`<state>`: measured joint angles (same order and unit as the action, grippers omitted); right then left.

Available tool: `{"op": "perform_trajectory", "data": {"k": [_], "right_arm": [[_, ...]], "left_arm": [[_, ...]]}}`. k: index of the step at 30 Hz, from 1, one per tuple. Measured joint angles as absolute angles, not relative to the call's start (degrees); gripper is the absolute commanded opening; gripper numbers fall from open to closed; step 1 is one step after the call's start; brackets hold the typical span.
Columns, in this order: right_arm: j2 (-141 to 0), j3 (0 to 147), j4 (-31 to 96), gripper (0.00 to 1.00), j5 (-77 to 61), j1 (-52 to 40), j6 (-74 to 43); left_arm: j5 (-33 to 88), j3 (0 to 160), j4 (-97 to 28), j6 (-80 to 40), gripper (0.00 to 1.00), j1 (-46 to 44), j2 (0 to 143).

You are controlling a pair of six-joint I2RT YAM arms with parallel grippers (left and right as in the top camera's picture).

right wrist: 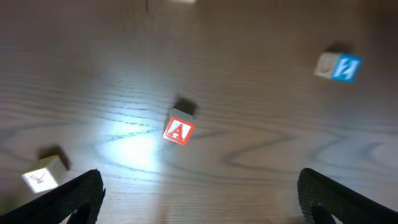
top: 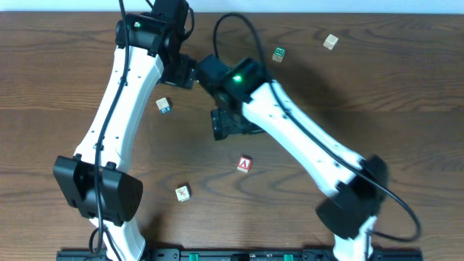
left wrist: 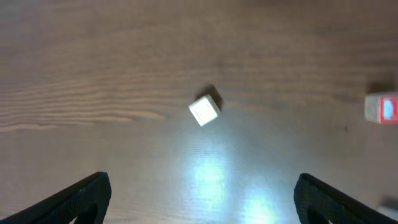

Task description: Spell out Ai2

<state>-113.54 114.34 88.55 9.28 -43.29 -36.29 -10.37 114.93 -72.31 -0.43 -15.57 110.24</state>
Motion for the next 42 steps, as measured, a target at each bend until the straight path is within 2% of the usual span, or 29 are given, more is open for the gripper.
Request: {"op": "perform_trajectory", "data": {"k": [4,11,14,19,24,28,31,35,42], "right_arm": [[-108.68,110.54,87.35,0.99,9.23,-42.72,-33.71],[-102.13,93.93,80.77,0.99,7.09,-42.17,-31.33],[-95.20,87.46,78.28,0.99,5.98,-42.17,-30.98],[-85.60,75.29,70.50,0.99,2.09,-42.65,-33.06],[-86.26,62.54,58.39,0.99,-1.72,-45.93,-35.62],[-86.52,60.16,52.25,0.99,-2.81,-47.35,-36.01],[-86.52,60.18,52.34,0.91,-1.98,-47.33,-36.95],[-86.96,60.18,53.78,0.94,-0.86,-47.33,-46.00],[-88.49,60.16,46.13,0.86,-1.85,-47.11,-60.18]], "left_arm": [[-12.47,114.85,-69.63,-0.67,0.95,-14.44,107.70],[-11.11,114.87,-69.60,0.10,0.95,-6.46,97.41],[-9.76,114.89,-71.09,0.25,0.95,-2.70,95.42],[-6.42,114.87,-71.99,0.16,0.95,-1.61,95.96],[-1.45,114.87,-72.01,-0.03,0.96,-1.65,96.01],[0.08,114.87,-71.94,-0.12,0.95,-1.65,96.01],[0.69,114.87,-71.99,-0.71,0.95,-1.65,96.01],[1.15,114.87,-71.99,-1.72,0.95,-1.65,96.01],[1.13,114.87,-71.11,-1.76,0.95,-1.65,96.01]]}}
